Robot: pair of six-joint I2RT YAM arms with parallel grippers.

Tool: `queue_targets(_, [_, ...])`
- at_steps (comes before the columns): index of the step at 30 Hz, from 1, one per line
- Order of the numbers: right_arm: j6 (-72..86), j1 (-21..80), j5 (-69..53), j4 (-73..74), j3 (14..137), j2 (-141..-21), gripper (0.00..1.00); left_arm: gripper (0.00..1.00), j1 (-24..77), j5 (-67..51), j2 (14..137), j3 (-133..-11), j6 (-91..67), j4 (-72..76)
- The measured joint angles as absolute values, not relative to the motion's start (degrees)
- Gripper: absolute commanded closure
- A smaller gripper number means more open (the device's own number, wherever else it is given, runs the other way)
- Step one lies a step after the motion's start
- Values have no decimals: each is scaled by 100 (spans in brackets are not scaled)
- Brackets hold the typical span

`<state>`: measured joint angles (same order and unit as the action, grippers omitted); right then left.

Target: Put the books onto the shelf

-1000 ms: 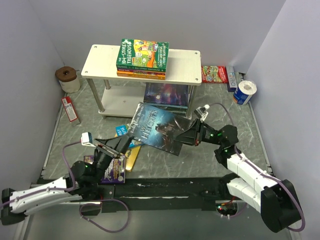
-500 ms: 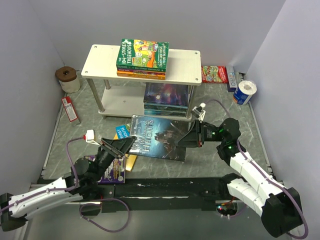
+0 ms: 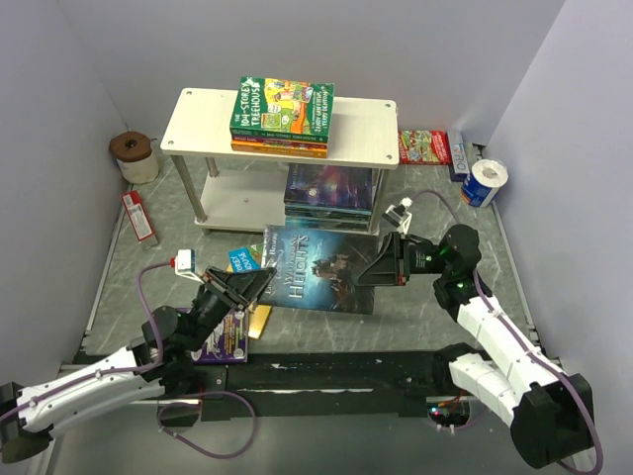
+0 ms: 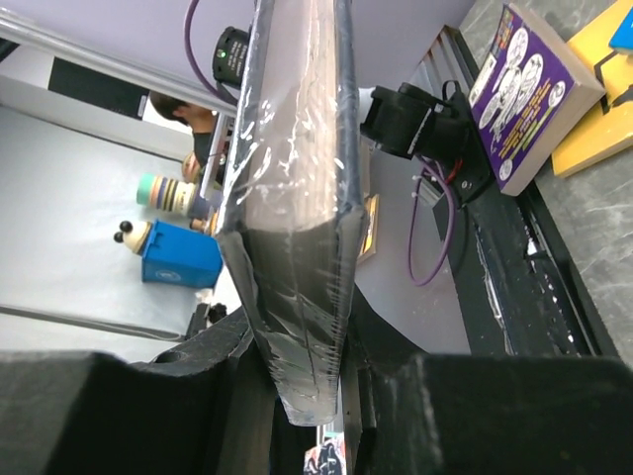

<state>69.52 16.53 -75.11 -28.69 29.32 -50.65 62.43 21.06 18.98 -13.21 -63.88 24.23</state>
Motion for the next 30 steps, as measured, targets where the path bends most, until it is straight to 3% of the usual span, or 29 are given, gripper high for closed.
queue_targets(3, [6794, 1592, -7505, -2587, 3103, -5177, 36, 99, 6132, 2150, 2171, -1448, -6420, 2523])
queue_targets(7, [6097, 1599, -7087, -1302, 3664, -5256, 13, 99, 5808, 1973, 2639, -1651, -6554, 2451])
queue_targets(12, [4860, 1638, -5918, 784, 4683, -5264, 9, 99, 4934, 1229, 3142, -1780, -7041, 2598])
queue_targets(17, [4097, 1634, -4663, 1953, 5140, -5098, 8, 99, 3795, 373, 3494, -1671, -7623, 3026])
queue_targets(23, [3693, 1597, -3548, 2499, 5196, -4595, 8, 99, 2746, -290, 4069, -1511, -7795, 3063])
queue_targets(30, [3548, 1549, -3232, 2606, 5196, -4506, 9, 99, 2392, -810, 4305, -1535, -7983, 3295])
